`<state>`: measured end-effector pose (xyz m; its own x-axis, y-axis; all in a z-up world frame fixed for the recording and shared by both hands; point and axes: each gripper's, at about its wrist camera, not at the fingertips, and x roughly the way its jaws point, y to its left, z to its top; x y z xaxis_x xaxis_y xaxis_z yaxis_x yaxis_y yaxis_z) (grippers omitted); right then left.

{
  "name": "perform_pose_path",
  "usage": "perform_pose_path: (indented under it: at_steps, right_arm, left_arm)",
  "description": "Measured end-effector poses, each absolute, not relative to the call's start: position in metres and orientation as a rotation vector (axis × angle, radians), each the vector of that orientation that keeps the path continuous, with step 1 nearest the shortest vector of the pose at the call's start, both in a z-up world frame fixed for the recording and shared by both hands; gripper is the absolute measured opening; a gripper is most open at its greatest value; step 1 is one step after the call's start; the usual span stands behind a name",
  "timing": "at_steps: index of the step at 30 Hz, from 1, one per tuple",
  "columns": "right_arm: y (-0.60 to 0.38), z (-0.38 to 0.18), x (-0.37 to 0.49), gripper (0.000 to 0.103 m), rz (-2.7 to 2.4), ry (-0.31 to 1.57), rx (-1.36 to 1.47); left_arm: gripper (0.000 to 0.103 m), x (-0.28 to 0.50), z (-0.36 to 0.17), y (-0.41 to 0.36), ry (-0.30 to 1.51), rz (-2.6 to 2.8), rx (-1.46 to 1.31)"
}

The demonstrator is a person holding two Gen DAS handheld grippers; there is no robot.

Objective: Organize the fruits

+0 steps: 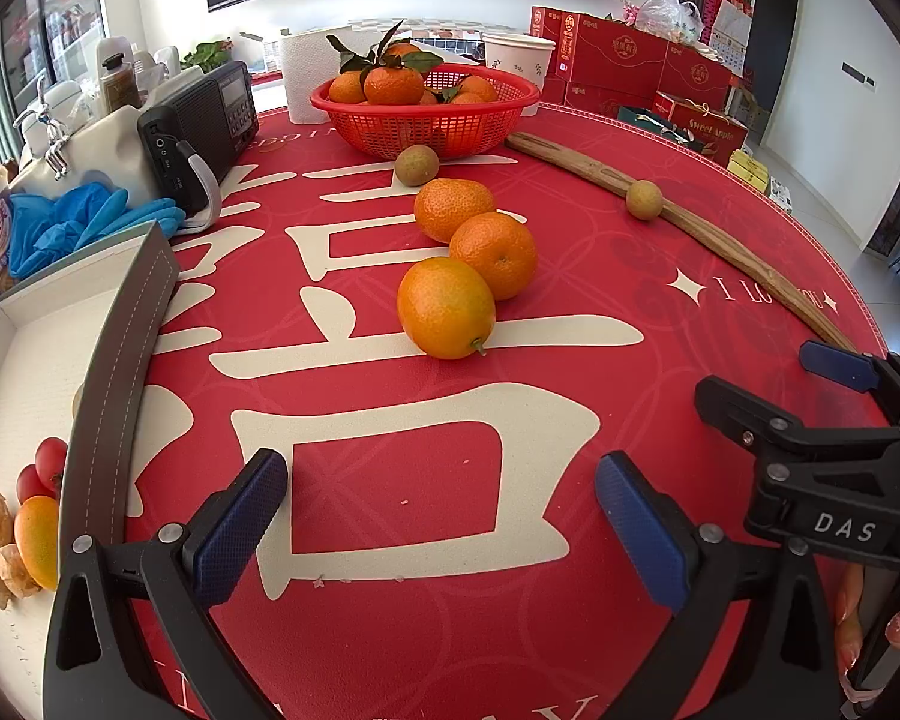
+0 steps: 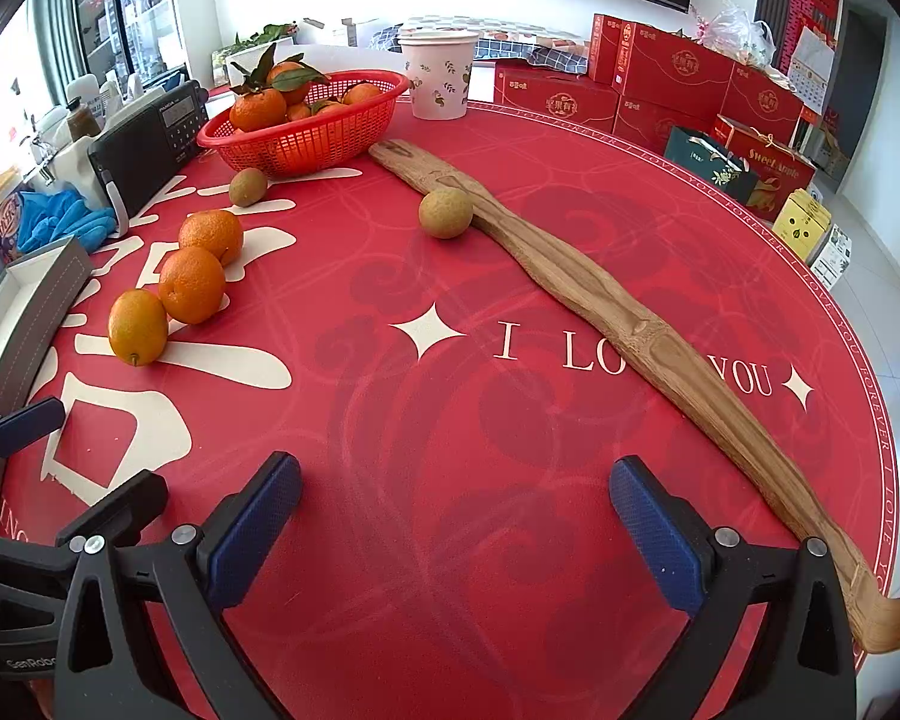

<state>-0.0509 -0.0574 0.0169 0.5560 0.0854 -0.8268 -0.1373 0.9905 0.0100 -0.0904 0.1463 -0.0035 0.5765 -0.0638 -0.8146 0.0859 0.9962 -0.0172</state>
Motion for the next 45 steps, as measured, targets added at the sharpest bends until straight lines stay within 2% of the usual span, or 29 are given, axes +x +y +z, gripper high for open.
perform_pose_path:
  at_steps: [45]
  right_arm:
    - [-0.0590,0.0172,-0.0508,0.103,0.143,0.980,-0.064]
  left_arm:
    - [0.102,-0.0856,-0.0027,0.1476,0.951,-0.102,0.032]
